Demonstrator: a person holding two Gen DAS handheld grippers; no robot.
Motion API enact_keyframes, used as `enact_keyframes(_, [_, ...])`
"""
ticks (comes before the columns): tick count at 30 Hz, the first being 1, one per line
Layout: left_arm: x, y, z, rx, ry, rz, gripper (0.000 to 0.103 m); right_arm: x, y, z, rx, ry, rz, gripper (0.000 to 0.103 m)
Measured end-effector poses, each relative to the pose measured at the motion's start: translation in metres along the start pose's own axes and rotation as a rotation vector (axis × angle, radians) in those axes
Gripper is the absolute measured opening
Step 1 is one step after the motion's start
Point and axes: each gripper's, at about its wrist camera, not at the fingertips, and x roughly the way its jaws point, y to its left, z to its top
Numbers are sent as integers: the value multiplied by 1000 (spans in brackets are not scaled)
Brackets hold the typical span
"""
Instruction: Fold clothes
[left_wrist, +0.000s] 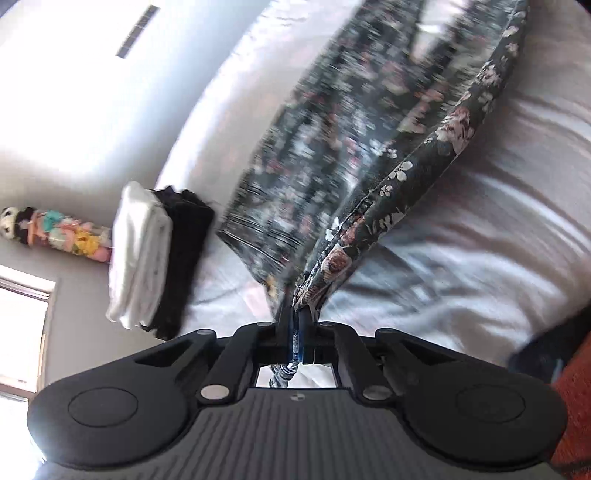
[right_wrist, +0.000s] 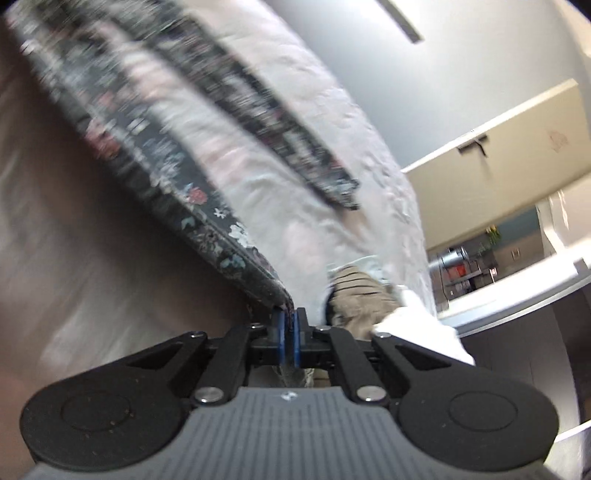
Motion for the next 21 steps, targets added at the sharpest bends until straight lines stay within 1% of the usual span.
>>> enact_keyframes(4, [1,30,17,-94,-22,36,3,-3,-42,40,101,-43,-48,5])
enact_keyframes(7, [12,51,32,-125,-21,49,3,6,-68,74,129,-53,-75,5])
enact_keyframes(9, [25,62,44,-145,-10,57,3,17,-79,97,135,-44,-83,5])
enact_keyframes(12, [51,76,64,-152,2,82,3,46,-93,129,137,-12,-77,5])
enact_keyframes(15, [87,86,86,-136,25,90,3,82,-101,160,133,35,-68,5])
enact_keyframes(21, [171,98,120,-104,77,78,3,162,-94,208,87,104,-51,5])
